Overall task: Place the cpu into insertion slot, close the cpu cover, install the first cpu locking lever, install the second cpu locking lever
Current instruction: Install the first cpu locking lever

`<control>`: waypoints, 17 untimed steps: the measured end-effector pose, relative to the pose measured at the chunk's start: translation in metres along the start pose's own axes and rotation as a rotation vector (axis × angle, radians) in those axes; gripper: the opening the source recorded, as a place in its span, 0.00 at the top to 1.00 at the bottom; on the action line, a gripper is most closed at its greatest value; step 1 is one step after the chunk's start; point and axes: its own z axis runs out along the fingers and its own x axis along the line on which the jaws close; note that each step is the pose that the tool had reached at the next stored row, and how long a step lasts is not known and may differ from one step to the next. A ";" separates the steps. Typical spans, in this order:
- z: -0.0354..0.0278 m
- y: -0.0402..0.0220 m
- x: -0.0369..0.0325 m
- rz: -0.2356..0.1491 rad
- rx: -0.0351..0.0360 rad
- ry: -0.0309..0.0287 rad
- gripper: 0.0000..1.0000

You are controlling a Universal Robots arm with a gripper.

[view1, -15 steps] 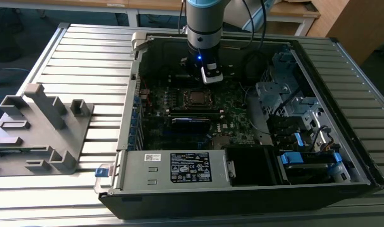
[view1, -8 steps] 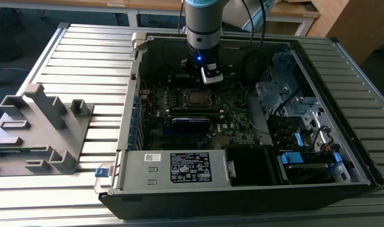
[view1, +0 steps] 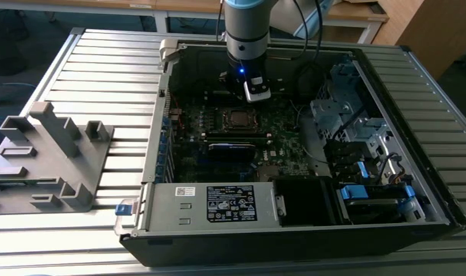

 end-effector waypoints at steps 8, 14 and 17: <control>-0.0031 -0.0002 0.0020 0.001 -0.0002 -0.0002 0.90; -0.0023 -0.0003 0.0042 0.004 -0.0003 -0.0005 0.90; -0.0011 0.0005 0.0046 0.009 0.0000 -0.0014 0.90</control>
